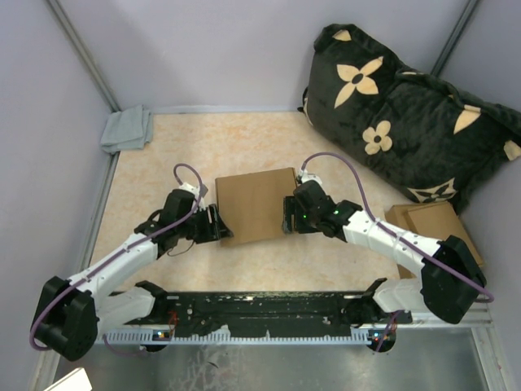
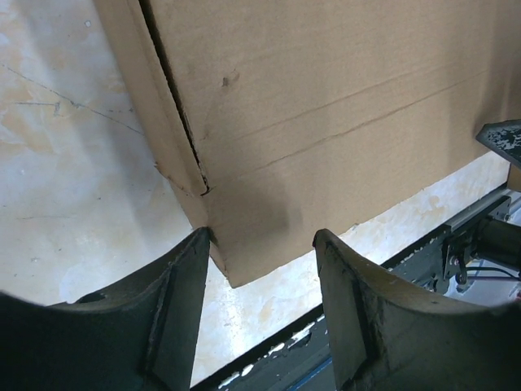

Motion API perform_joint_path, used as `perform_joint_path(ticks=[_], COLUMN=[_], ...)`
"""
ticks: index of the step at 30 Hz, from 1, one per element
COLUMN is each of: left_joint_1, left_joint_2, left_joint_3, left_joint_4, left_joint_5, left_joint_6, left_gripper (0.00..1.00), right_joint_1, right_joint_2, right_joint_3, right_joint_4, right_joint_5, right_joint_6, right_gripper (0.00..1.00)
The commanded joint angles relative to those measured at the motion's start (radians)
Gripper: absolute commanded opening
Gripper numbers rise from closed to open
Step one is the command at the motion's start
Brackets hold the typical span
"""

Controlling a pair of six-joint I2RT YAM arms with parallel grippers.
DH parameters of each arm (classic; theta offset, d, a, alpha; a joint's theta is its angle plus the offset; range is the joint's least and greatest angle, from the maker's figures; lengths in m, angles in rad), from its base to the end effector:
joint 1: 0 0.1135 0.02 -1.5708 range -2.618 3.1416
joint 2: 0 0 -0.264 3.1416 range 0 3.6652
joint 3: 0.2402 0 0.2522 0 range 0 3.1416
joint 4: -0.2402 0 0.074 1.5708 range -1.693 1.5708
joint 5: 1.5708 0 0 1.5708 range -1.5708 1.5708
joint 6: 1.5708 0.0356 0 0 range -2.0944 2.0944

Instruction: Fold the paper box

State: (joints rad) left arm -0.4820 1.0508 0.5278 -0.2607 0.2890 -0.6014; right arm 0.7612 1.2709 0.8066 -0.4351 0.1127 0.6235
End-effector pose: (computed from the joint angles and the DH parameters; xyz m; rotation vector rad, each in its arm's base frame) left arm 0.1792 -0.1052 0.1959 0.0016 2.4844 -0.8401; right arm 0.1881 0.1736 0.2240 -0.1238 2.5160 0.4516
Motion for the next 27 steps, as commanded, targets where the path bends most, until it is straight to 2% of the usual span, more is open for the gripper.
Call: perform_joint_path(ticks=[1, 9, 27], left_joint_1=[-0.006, -0.007, -0.006], left_joint_2=[0.005, -0.049, -0.049], left_joint_3=[-0.014, -0.006, -0.023], left_joint_4=[0.02, -0.037, -0.035], left_joint_5=[0.01, -0.047, 0.013], left_joint_6=[0.012, 0.031, 0.018], left_gripper=[0.61, 0.64, 0.62], right_joint_1=[0.014, 0.013, 0.014], right_joint_2=[0.001, 0.008, -0.008], right_joint_3=[0.028, 0.004, -0.034], right_joint_4=[0.043, 0.042, 0.033], right_joint_5=[0.024, 0.033, 0.014], right_joint_6=[0.012, 0.009, 0.001], right_gripper=[0.69, 0.69, 0.69])
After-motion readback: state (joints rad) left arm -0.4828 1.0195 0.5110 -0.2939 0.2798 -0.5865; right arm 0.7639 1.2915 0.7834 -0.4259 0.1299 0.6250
